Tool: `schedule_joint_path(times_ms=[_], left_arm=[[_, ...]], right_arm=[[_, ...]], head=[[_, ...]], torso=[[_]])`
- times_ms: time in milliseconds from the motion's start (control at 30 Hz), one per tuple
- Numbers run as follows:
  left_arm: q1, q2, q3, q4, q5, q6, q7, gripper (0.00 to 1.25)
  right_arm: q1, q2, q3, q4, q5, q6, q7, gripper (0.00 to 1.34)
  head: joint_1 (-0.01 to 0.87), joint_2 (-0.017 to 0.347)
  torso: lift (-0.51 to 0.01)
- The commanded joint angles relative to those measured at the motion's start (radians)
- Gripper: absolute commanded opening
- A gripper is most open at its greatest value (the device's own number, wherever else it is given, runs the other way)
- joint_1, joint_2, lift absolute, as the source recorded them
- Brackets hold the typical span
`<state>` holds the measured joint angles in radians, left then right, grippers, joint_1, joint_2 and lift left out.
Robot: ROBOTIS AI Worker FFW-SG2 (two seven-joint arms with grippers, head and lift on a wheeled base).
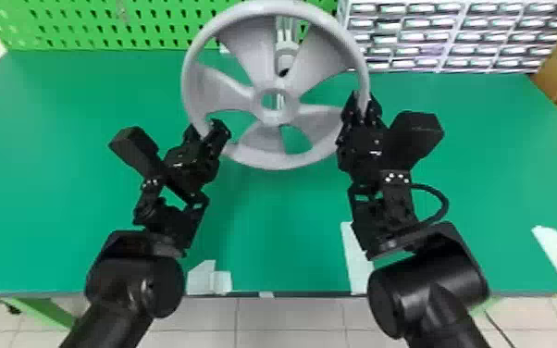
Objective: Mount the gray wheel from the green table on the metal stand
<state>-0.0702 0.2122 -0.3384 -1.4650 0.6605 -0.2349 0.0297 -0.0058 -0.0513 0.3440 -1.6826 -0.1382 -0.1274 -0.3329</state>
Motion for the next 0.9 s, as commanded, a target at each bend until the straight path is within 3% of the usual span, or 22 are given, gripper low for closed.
schedule_joint_path(times_ms=[0,467,867], left_arm=[[-0.028,-0.001,-0.016,0.012,-0.015,-0.014,-0.001,0.43],[-0.102,-0.042,-0.034,0.086,-0.055,-0.032,-0.001,0.43],[-0.149,-0.057,-0.047,0.130,-0.071,-0.053,-0.001,0.42]], right_arm=[[-0.014,0.004,-0.013,0.011,-0.001,0.009,0.000,0.21],[-0.046,0.010,-0.039,0.040,-0.004,0.045,0.000,0.21],[-0.091,0.019,-0.045,0.077,-0.003,0.057,0.000,0.21]], head=[[0.868,0.052],[0.868,0.052],[0.868,0.052]], torso=[[-0.093],[-0.093],[-0.093]])
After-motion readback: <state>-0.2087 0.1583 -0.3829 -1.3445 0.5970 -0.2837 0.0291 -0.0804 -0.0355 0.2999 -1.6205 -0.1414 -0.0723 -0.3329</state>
